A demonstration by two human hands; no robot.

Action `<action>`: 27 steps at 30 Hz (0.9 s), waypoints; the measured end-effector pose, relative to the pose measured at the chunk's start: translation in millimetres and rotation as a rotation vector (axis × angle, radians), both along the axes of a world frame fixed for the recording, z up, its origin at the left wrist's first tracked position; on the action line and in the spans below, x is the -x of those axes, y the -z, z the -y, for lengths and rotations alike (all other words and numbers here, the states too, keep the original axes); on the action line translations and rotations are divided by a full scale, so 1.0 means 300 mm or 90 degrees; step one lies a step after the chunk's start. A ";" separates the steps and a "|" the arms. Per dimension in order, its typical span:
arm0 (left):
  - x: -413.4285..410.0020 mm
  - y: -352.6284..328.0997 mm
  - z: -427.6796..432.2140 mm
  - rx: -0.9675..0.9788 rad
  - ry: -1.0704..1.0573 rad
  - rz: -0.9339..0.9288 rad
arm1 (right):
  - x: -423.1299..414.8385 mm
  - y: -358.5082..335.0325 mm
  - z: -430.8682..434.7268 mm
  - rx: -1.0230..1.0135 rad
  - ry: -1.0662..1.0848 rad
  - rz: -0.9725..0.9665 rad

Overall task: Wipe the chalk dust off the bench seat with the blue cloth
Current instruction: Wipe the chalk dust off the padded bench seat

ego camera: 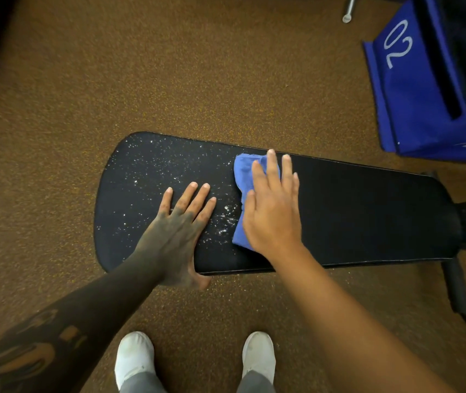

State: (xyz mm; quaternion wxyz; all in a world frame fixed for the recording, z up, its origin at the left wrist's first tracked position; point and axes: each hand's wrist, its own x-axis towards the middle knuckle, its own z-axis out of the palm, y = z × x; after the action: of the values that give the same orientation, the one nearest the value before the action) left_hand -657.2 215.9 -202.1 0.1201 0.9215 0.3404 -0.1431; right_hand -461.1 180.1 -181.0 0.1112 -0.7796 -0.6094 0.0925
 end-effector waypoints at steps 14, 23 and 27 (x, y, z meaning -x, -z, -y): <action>0.035 -0.003 0.003 0.001 -0.049 0.006 | -0.010 0.092 -0.078 0.103 -0.104 -0.025; 0.037 0.002 0.001 0.009 -0.056 -0.001 | 0.032 0.111 -0.137 0.066 -0.027 -0.034; 0.033 -0.003 0.001 0.007 -0.059 -0.009 | 0.007 0.108 -0.103 0.056 -0.179 -0.034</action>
State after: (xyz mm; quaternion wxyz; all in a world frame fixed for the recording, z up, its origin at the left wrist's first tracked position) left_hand -667.1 215.5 -201.1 0.1293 0.9030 0.3827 -0.1460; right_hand -463.2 210.9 -213.3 0.0794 -0.6881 -0.7045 0.1543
